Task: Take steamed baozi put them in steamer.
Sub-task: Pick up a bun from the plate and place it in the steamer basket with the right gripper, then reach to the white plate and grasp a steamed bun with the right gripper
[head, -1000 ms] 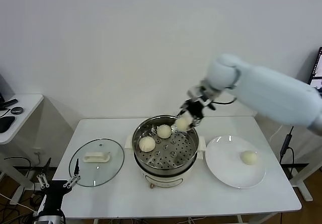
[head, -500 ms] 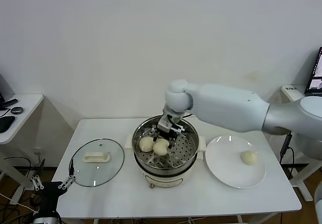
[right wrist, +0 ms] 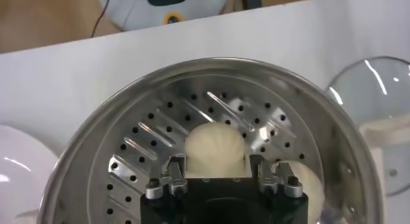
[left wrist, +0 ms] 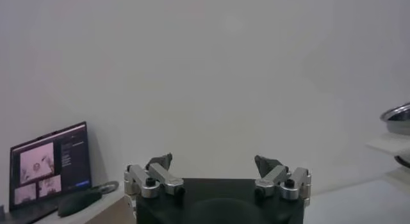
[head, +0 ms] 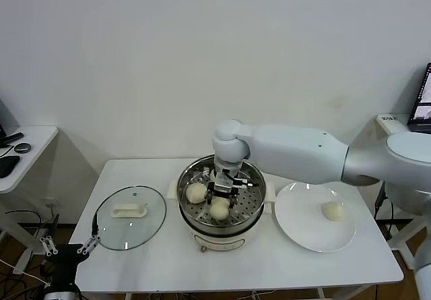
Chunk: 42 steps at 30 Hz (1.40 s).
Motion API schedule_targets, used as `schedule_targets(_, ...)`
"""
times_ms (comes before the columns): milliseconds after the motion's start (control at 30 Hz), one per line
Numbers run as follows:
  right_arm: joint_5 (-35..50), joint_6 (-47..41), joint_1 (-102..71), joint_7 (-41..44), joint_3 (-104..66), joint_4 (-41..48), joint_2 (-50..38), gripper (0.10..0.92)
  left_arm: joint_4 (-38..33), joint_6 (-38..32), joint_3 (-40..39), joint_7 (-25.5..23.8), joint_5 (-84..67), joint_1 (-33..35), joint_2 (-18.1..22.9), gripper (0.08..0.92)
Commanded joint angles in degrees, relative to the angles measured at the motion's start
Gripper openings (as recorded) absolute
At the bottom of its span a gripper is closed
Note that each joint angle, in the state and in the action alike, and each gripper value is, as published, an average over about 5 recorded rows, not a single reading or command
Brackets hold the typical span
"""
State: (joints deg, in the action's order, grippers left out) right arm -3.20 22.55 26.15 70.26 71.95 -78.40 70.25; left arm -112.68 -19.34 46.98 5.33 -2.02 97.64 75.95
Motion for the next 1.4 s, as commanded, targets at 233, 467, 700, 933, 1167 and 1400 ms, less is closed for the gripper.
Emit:
schedule_targets(233, 1.29, 0.9, 3.57, -0.7, -2.05, -2.18, -2.65, 0.803, -0.67, 0.26, 0.09, -0.15, -0.11, -0.11, -0.33, 0.823)
schedule_targets(467, 6.3, -6.76, 8.38, 1.25, -3.4, -7.2, -14.78, 0.823, -0.47, 0.23, -0.55, -0.15, -0.1, -0.6, -0.65, 0.823)
schedule_targets(700, 12.45, -29.26, 7.41, -0.8, -6.11, -13.65, -32.16, 0.823, -0.34, 0.18, -1.38, -0.36, -0.4, -1.37, -1.88, 0.823)
schedule_targets(933, 10.11, -41.4, -6.53, 0.72, -18.18, -16.1, -47.41, 0.823, 0.33, 0.29, -2.92, -0.71, -0.98, -2.34, -3.6, 0.823)
schedule_targets(1167, -2.39, -37.19, -34.74, 2.34, -42.65, -8.64, -54.06, 0.823, 1.76, 0.8, -4.83, -1.1, -1.48, -3.3, -4.43, 0.823)
schedule_targets(1400, -11.29, -29.56, -48.5, 1.56, -54.12, -0.29, -51.98, 0.823, 1.63, 0.97, -5.0, -1.18, -0.96, -3.19, -4.21, 0.823)
